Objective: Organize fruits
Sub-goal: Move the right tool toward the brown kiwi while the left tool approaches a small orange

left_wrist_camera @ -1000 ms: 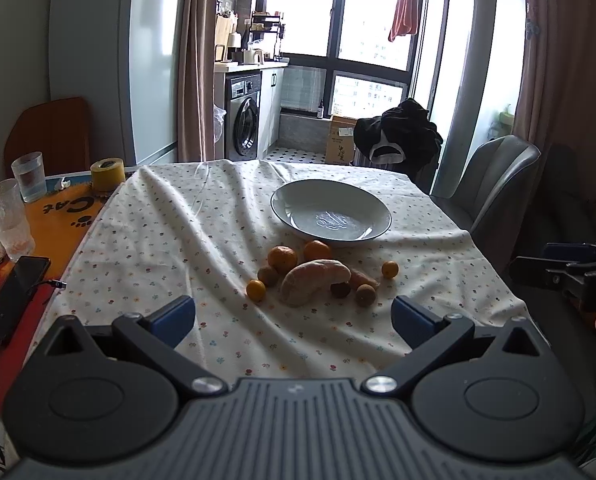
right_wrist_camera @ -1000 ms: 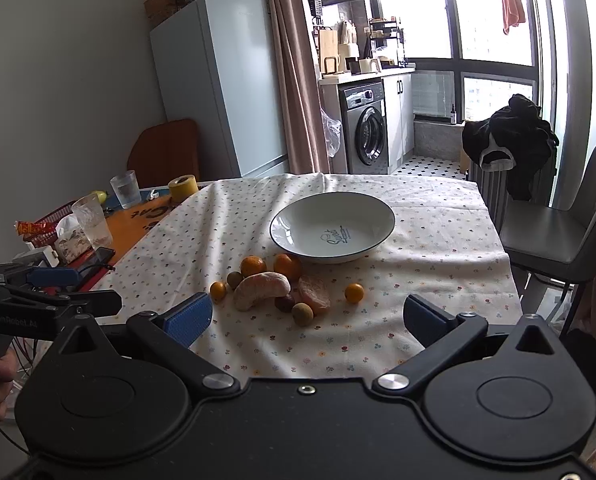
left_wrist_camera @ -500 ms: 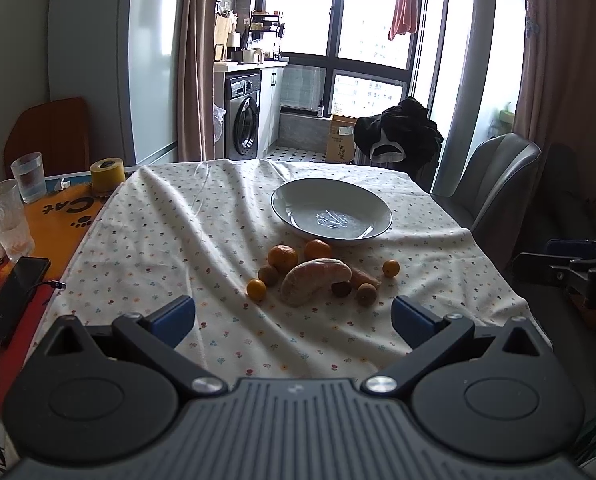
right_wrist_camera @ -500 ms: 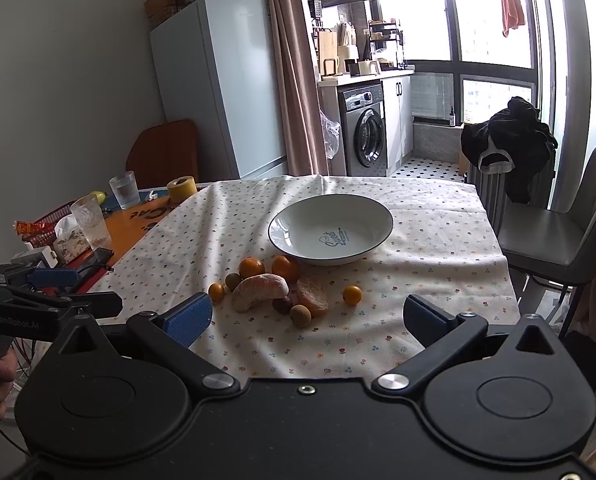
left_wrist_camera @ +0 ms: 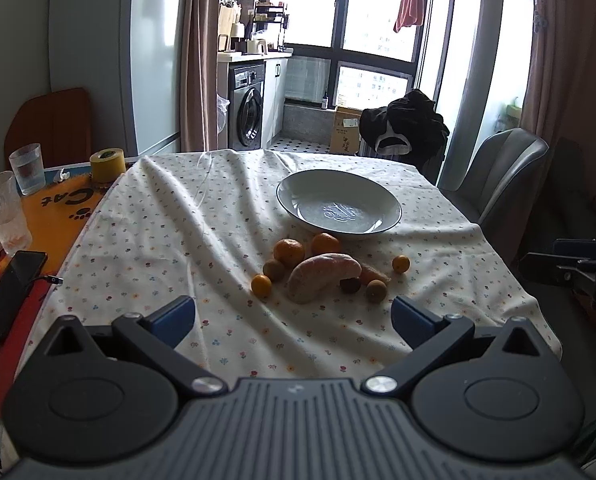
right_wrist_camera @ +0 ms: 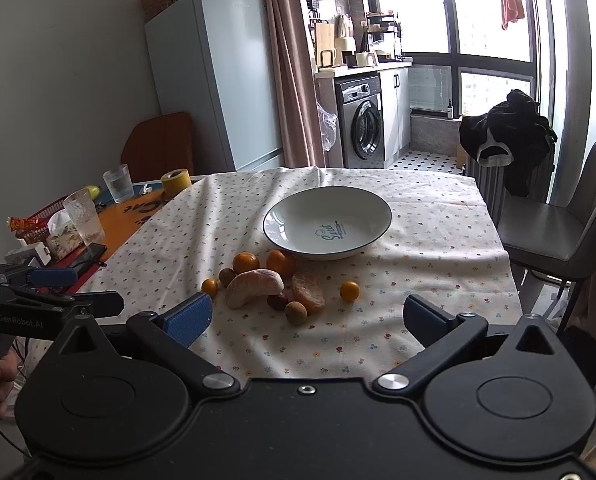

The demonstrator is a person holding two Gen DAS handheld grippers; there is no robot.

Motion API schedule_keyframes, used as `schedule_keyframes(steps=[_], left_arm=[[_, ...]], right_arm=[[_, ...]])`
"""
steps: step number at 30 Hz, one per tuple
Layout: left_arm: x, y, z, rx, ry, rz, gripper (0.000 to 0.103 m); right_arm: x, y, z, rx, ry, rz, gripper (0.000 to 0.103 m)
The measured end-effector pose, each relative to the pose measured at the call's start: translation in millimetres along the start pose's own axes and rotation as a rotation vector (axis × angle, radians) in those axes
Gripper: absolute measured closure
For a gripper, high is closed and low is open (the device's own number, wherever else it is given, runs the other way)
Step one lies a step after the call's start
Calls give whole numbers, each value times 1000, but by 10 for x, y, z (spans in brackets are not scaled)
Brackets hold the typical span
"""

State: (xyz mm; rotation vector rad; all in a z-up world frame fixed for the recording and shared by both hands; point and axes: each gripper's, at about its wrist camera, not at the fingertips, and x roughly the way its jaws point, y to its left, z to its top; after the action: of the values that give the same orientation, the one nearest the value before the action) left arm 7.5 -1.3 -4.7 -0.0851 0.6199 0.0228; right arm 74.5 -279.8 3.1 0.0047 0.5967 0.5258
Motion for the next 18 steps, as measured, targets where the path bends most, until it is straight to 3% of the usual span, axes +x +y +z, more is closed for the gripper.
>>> schedule_keyframes(steps=[18], left_arm=[[579,10,117,31,85,-9,0]], right_arm=[[521,-183,-29,21,91,46,0]])
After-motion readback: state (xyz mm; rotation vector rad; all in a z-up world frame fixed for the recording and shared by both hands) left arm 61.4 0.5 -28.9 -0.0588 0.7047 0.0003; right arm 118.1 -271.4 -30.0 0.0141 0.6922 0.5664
